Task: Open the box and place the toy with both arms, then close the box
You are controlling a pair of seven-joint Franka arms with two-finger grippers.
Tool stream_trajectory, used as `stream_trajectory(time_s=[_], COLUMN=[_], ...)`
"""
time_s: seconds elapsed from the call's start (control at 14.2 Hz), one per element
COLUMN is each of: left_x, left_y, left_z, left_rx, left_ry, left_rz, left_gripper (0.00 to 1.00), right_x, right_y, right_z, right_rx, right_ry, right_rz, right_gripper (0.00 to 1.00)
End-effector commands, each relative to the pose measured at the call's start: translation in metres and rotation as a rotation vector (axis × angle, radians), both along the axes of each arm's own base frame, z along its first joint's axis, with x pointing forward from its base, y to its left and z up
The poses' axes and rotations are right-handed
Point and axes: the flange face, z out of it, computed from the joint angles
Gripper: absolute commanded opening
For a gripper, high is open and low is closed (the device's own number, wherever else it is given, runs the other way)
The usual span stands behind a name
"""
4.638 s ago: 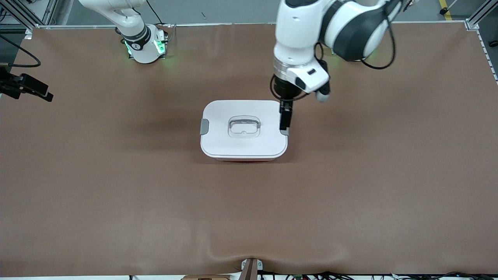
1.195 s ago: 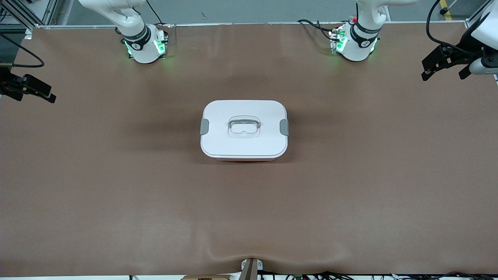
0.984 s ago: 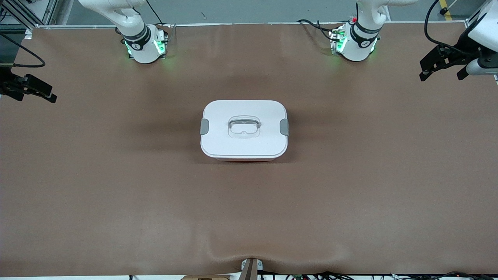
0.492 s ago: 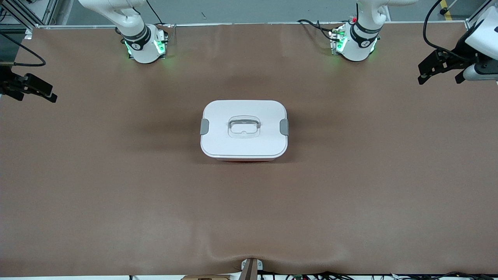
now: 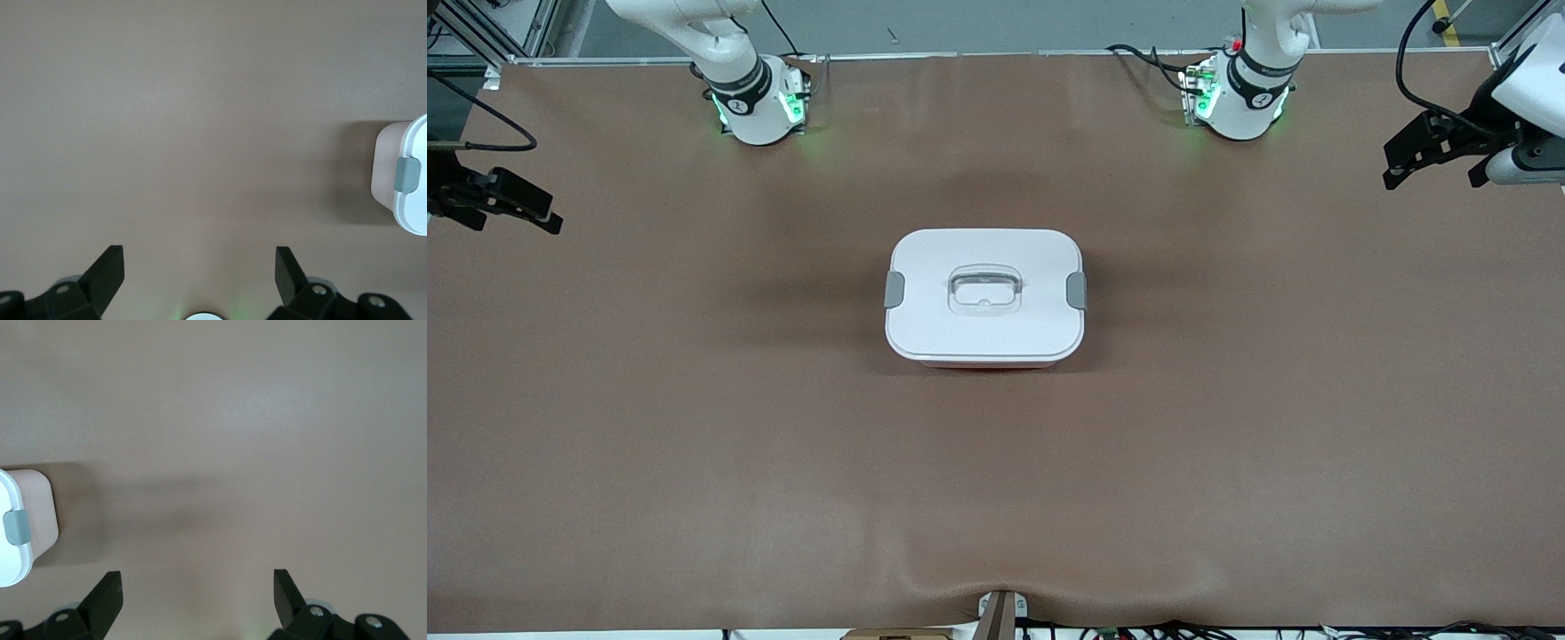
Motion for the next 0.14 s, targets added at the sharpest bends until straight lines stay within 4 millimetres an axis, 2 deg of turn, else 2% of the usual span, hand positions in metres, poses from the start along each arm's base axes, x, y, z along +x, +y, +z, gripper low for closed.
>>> stream_trajectory(time_s=[0.0, 0.07], left_x=[0.0014, 0.0006], left_y=[0.0009, 0.0010], left_z=[0.0052, 0.0052], left_rx=[0.010, 0.010], left_ry=[0.009, 0.015], left_rz=[-0.005, -0.002], left_gripper=[1.00, 1.00], right_x=[-0.0016, -0.0009], right_y=[0.0016, 0.0026], right_z=[0.0023, 0.0017], right_rx=[0.007, 0.008], right_ry=[-0.008, -0.008], right_rz=[-0.011, -0.009], right_gripper=[1.00, 1.00])
